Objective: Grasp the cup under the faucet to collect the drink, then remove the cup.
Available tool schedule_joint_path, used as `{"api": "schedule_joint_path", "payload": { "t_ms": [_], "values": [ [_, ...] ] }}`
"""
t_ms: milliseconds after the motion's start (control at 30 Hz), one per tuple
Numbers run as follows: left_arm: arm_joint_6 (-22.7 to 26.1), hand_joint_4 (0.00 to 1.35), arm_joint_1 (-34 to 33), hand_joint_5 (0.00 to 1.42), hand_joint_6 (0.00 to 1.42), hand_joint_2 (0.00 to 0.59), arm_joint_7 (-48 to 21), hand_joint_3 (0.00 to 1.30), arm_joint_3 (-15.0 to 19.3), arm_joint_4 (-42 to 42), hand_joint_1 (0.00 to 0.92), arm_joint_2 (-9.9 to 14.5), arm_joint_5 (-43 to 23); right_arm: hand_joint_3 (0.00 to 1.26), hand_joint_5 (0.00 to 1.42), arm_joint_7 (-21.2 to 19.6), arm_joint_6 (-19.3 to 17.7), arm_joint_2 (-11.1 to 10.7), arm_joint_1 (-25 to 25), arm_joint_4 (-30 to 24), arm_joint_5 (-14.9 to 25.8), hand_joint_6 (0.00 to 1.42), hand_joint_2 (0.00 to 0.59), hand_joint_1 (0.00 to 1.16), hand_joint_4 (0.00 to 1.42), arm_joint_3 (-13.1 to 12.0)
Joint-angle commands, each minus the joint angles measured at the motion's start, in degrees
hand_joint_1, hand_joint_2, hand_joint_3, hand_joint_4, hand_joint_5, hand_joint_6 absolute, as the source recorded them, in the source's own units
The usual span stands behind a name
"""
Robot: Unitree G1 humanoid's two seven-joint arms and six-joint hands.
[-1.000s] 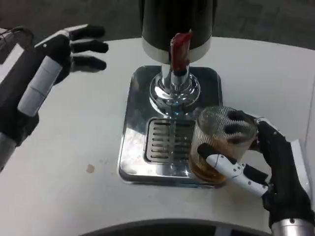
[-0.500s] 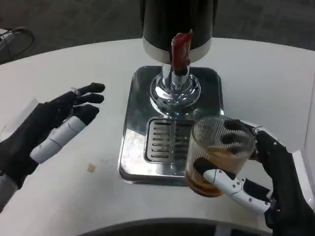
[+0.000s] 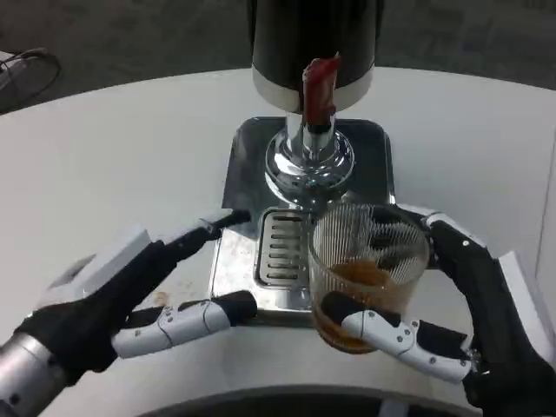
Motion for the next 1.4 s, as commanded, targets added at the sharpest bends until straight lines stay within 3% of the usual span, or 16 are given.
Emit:
{"api": "schedule_joint_path", "payload": {
  "t_ms": [33,567,1067,1400],
  "values": [
    [-1.4,0.06,2.6,0.10,0.11,0.069,-0.5,0.13,0.1,-2.8,0.000,1.3,1.4,0.68,0.83,0.6,-3.3,-0.8,0.9,-3.0,0.7,0.36,0.255,0.77,0.75,-0.3],
    [-2.9,0.00,10.7,0.03,0.08,0.064,0.5,0.07,3.9,-12.7,0.000,1.4,6.2,0.71,0.85,6.3,-5.1,-5.3,5.5,-11.2,3.6,0.38,0.246,0.78,0.76,-3.1],
    [-3.3,0.00,16.3,0.00,0.05,0.068,0.0,0.03,7.7,-19.1,0.000,1.0,5.9,0.71,0.86,9.8,-7.4,-7.8,10.9,-16.0,8.6,0.40,0.246,0.78,0.78,-7.5],
    [-3.4,0.00,19.1,0.00,0.04,0.067,0.0,0.02,6.5,-21.8,0.000,-0.4,6.9,0.72,0.87,11.3,-8.7,-8.6,13.5,-18.4,10.5,0.41,0.241,0.79,0.79,-9.6]
  ]
}}
